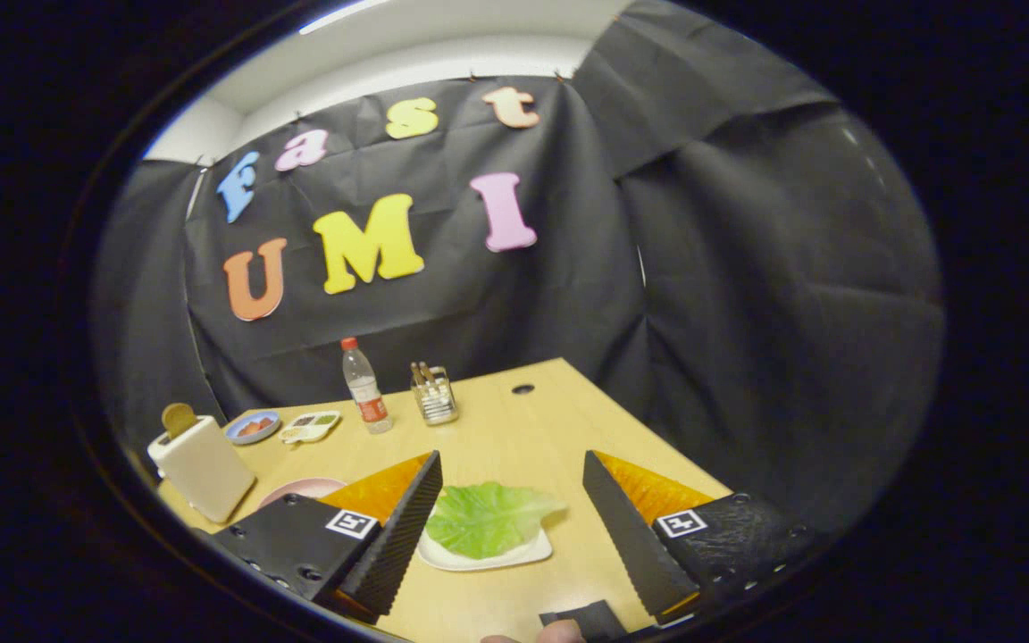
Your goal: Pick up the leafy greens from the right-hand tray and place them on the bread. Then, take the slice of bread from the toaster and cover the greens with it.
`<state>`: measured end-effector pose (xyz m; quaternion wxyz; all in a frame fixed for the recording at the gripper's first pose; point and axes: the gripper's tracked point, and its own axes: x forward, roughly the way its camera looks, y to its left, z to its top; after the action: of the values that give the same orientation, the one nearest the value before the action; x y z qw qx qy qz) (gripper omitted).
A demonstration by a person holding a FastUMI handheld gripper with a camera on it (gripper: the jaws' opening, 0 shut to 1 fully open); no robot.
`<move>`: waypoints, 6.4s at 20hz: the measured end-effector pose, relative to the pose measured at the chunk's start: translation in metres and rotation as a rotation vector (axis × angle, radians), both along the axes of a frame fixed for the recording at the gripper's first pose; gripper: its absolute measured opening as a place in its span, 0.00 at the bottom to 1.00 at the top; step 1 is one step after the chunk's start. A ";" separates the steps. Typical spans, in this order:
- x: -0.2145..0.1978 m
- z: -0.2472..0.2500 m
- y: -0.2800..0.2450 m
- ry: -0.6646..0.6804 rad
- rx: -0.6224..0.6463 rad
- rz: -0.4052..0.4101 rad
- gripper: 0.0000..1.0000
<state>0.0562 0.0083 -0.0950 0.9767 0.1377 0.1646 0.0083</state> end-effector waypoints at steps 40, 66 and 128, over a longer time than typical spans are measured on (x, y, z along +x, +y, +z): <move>0.066 -0.044 0.016 0.160 0.429 -0.066 0.00; 0.003 -0.011 0.336 0.128 0.556 0.383 0.00; -0.017 0.005 0.549 -0.038 -0.145 0.407 0.38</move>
<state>0.0394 0.5576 -0.0904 0.9651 0.0307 0.1710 0.1960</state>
